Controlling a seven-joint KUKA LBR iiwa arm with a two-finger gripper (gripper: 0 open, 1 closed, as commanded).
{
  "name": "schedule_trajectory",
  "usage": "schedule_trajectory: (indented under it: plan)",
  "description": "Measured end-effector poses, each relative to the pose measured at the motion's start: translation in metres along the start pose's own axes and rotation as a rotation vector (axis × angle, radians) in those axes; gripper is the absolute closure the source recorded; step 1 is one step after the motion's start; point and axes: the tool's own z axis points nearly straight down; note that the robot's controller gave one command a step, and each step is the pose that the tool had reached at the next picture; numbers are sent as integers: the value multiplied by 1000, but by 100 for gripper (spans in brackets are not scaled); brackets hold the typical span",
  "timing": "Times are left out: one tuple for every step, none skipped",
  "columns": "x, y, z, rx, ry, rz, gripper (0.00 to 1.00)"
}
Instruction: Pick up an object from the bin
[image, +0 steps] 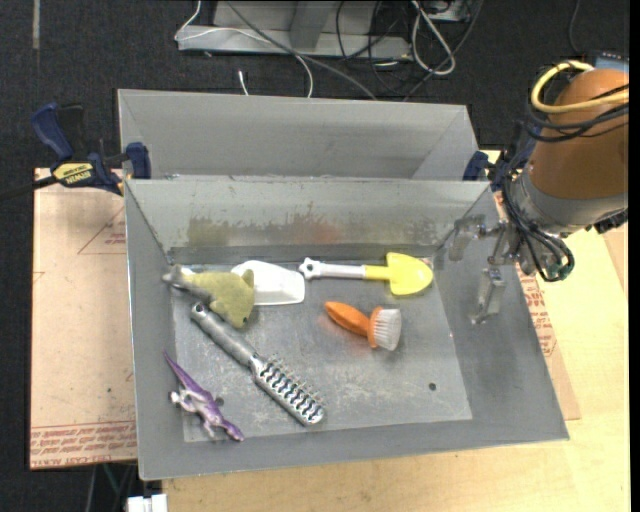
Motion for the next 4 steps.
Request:
schedule_trajectory:
  plan:
    - [0,0,0,0,0,0,0]
    - [-5,1,3,1,-3,-11,0]
    - [20,52,31,-2,-2,-152,0]
    - [-34,57,104,4,-13,-291,0]
